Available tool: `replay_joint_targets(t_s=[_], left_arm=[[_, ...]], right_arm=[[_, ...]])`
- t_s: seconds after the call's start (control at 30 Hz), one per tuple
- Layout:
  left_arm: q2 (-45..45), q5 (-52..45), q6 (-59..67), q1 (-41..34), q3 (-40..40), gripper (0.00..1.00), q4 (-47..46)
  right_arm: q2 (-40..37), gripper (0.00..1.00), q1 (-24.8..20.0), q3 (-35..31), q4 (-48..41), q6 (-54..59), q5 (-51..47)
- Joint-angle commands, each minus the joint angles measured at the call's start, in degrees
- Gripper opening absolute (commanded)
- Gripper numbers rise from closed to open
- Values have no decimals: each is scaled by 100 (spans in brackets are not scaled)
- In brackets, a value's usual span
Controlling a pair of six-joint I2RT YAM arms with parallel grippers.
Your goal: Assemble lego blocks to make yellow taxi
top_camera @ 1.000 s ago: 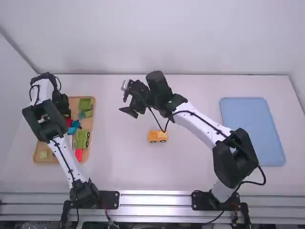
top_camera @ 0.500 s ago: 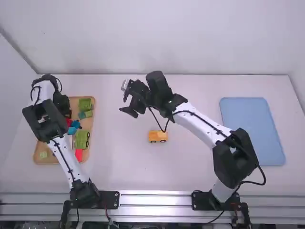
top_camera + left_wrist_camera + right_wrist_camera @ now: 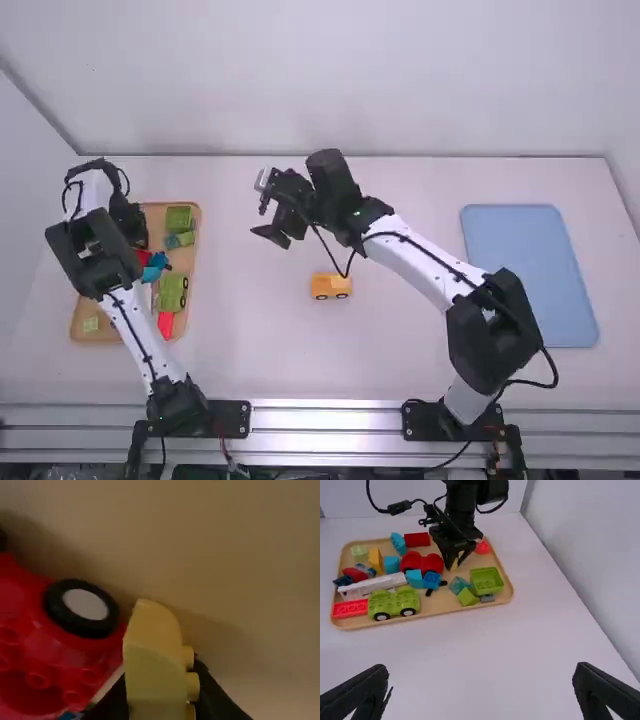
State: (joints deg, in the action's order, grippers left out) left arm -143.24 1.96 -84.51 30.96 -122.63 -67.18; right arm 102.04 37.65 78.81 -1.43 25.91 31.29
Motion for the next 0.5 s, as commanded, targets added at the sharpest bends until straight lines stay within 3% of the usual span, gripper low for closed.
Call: replay_joint_targets(t_s=[0.0,0.27,0.37,0.47], left_arm=[[11,-26,647,188,-225,23,-186],[11,-1316,3180,549,-595,22,52],[11,-2345,4529,704,-802,6,162],[35,-2769,5128,774,-1054,2,-87]], right_arm=[[-9,99,22,181,-44,-37,15],[-9,98,22,181,-74,-35,15],[-9,98,22,181,-74,-37,15],[-9,98,4,181,-52,-44,17]])
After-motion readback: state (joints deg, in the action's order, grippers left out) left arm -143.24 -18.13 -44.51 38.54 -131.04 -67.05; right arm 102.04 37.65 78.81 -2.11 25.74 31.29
